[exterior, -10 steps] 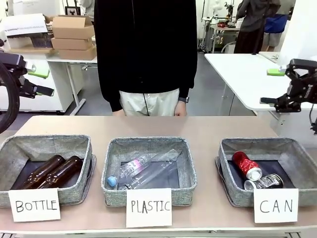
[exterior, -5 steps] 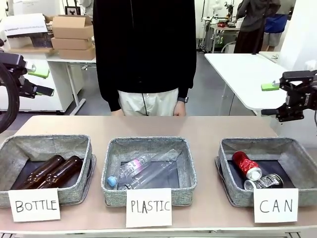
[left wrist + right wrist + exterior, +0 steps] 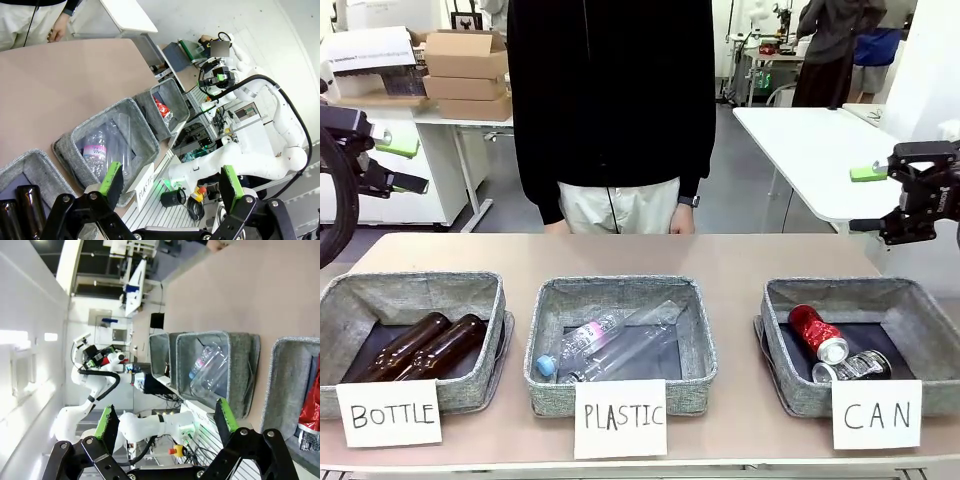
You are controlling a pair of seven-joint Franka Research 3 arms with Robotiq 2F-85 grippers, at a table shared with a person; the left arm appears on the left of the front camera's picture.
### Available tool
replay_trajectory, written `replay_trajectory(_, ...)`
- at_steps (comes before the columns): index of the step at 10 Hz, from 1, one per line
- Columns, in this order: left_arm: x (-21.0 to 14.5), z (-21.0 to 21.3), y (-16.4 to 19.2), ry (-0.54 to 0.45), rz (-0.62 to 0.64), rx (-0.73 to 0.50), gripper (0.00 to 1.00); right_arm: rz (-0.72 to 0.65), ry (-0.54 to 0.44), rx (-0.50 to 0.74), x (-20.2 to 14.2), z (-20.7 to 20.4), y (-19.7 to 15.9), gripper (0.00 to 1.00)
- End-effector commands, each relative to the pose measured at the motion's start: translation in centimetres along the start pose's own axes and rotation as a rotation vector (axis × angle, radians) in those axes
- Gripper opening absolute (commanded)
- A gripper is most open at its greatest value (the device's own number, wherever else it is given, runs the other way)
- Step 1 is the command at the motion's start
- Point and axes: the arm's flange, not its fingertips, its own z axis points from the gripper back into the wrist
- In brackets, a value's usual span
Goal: Sort the can waste into the basket.
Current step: Pick up the can waste from the table and place it in the right Fabric basket.
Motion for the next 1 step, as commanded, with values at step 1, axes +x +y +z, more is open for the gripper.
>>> replay_trajectory(1,0.13,0.10,-0.29,-0.012,0.009,-0.011,1.00,0.012,0.007,0.000,0.13,0.18,0.31,1.00)
